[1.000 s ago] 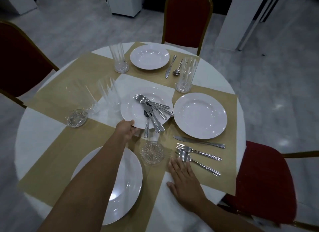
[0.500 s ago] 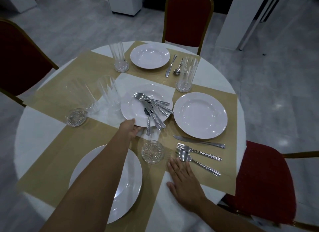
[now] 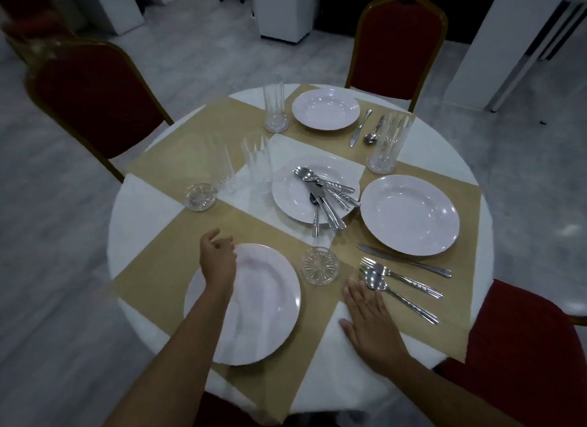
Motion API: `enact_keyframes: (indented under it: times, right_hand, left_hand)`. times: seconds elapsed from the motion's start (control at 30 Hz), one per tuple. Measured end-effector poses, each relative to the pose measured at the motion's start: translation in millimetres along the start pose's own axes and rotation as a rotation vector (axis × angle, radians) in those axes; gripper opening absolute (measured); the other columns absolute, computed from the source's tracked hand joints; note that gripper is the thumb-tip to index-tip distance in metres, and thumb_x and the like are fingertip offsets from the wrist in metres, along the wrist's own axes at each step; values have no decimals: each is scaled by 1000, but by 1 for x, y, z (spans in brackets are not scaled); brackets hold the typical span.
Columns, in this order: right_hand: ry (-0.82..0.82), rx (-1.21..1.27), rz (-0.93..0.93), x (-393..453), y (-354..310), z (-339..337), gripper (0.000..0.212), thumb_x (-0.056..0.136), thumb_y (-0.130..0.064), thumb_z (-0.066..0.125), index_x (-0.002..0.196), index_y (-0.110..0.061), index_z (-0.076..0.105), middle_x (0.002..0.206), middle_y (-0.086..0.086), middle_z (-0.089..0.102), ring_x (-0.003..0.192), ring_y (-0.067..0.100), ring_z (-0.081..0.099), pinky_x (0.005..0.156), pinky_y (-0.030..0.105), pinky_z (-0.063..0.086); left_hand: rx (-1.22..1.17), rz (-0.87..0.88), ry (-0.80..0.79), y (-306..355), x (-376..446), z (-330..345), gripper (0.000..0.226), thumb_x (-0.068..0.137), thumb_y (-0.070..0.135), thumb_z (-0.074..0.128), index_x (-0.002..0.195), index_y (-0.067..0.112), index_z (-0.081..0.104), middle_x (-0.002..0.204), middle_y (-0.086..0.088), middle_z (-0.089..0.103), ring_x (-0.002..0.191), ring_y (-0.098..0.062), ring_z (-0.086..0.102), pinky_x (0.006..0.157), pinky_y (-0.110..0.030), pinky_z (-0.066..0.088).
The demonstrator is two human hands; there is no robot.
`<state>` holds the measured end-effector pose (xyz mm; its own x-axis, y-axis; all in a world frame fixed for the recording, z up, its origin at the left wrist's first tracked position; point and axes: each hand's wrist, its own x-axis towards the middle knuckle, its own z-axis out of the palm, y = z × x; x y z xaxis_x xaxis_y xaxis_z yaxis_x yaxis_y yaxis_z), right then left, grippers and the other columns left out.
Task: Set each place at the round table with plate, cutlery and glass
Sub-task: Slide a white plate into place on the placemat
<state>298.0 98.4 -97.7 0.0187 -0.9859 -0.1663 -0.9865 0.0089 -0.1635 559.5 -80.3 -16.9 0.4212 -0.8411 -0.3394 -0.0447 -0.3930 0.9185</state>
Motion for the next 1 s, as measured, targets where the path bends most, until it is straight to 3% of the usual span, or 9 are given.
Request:
enact_keyframes:
  times: [0.07,0.13,0.23,0.33,0.47,0.67,0.83,0.93,1.0]
  right_hand:
    - [2,4,3,0,-2,-4,65,102,-48,14,145,-6,38,154,9,33,151,16,-1,120,39,6]
    - [9,4,-1,-1,-7,-9,66,102,-47,12,144,-5,40,152,11,37,150,18,2,119,39,5]
    - [34,42,-14,-2,-22,-15,66,102,-46,12,144,-4,40,150,15,42,145,23,19,120,37,5]
    - [112,165,-39,0,-54,-18,69,102,-50,12,148,-3,34,155,11,32,146,18,16,120,29,3]
    - [75,439,-5,11,-105,-24,60,103,-36,32,156,-15,12,162,-6,5,149,6,-1,120,24,7]
    - [54,482,111,29,-143,-29,62,100,-17,38,155,-9,12,163,5,6,150,17,4,122,32,9]
    - [41,391,67,43,-141,-22,59,94,-6,25,153,-3,18,163,8,7,150,14,-6,121,32,17]
    - [32,436,103,52,-140,-28,66,94,-4,36,155,-9,12,164,3,6,151,12,2,116,31,30]
    - [36,441,95,57,-141,-33,67,94,-4,38,155,-10,12,164,2,6,151,12,4,116,30,30]
  left_hand:
    - [116,70,89,-11,-3,-34,32,92,14,52,123,20,52,111,-7,62,98,-28,60,85,-39,48]
    - [193,77,109,-22,-6,-66,36,92,14,53,128,17,51,119,-4,59,106,-25,57,90,-36,44]
    - [210,7,52,-41,-11,-99,45,93,13,52,137,17,46,135,-1,53,123,-22,50,100,-33,38]
    - [197,-3,-41,-55,-16,-115,48,94,7,46,141,16,44,142,-3,50,129,-20,46,105,-30,34]
    - [188,-12,-84,-65,-25,-125,50,93,1,42,142,12,44,140,-6,52,128,-20,48,111,-34,35]
    - [110,-65,-104,-67,-23,-135,52,93,-2,43,143,13,42,137,-9,56,122,-20,54,111,-40,38]
    - [92,-59,-128,-62,-18,-131,51,92,-8,43,140,10,47,133,-9,59,114,-18,57,102,-29,42]
    - [121,-51,-138,-58,-14,-128,53,92,-10,40,141,9,45,136,-9,57,118,-19,55,102,-28,41]
    - [153,-35,-133,-56,-12,-125,53,92,-11,39,141,8,45,137,-10,56,124,-21,53,103,-28,39]
